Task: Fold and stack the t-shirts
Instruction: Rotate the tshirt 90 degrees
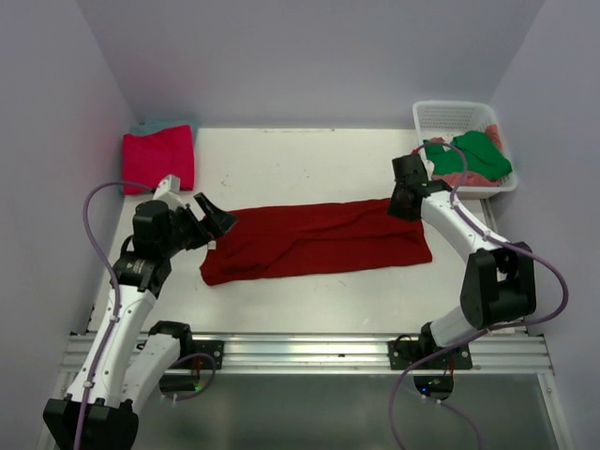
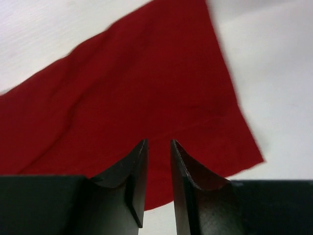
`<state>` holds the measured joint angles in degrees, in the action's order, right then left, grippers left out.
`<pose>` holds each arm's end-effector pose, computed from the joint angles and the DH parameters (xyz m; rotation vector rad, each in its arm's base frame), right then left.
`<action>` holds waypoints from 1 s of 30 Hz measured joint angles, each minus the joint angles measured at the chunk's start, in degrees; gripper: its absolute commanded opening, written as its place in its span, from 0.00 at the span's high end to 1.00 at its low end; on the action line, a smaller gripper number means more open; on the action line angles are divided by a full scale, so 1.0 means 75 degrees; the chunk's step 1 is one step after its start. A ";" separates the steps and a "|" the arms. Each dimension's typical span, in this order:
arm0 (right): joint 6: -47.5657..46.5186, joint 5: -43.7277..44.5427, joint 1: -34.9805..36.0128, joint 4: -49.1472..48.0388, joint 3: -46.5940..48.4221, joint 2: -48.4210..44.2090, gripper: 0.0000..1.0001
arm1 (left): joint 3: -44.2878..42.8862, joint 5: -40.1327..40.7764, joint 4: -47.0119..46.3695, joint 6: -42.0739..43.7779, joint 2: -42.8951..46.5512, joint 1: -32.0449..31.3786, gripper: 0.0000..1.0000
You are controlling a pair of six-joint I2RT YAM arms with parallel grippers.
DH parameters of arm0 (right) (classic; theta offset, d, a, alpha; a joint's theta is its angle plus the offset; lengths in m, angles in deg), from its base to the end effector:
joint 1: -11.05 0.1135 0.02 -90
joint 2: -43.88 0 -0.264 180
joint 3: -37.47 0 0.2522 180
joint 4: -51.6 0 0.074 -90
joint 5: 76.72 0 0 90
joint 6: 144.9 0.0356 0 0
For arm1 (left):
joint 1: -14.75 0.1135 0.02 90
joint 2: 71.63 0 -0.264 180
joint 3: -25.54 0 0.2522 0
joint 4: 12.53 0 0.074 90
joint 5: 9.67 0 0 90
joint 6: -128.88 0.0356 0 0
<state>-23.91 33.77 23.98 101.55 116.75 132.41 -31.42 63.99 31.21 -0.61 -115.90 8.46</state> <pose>0.3119 0.0588 0.2447 0.5174 2.4595 -0.1622 0.1675 -0.0285 0.2974 -0.4532 2.1391 -0.7674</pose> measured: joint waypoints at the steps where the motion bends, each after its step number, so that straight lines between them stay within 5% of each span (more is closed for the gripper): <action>1: -0.0090 -0.0522 0.0038 -0.0268 -0.0108 -0.0041 0.74 | 0.0157 0.0003 -0.0385 -0.0058 0.0003 0.0006 0.05; 5: -0.0382 -0.2113 0.0493 -0.1037 -0.0408 -0.0187 0.76 | 0.0804 -0.0143 -0.1955 -0.0256 -0.0868 0.0012 0.18; 7: -0.0557 -0.2640 0.0930 -0.1320 -0.0411 -0.0198 0.79 | 0.1003 -0.0318 -0.2707 -0.0294 -0.1757 0.0017 0.35; 10: -0.0799 -0.3410 0.1635 -0.1749 -0.0411 -0.0201 1.00 | 0.1093 -0.0629 -0.3637 -0.0262 -0.3008 0.0020 0.66; 13: -0.0947 -0.3768 0.2014 -0.1909 -0.0347 -0.0099 1.00 | 0.1093 -0.0970 -0.4637 -0.0277 -0.4287 0.0020 0.87; 19: -0.1154 -0.2911 0.1935 -0.1746 0.0338 0.1043 1.00 | 0.1099 -0.1192 -0.5225 -0.0411 -0.5587 0.0020 0.92; 30: -0.0516 0.0411 0.1824 -0.0938 0.1384 0.2862 1.00 | 0.1236 -0.0752 -0.5068 -0.0379 -0.4718 0.0020 0.94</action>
<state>-27.78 36.85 37.67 94.51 127.13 153.88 -22.16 58.35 -6.80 -3.45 -151.29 8.62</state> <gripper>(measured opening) 0.010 0.068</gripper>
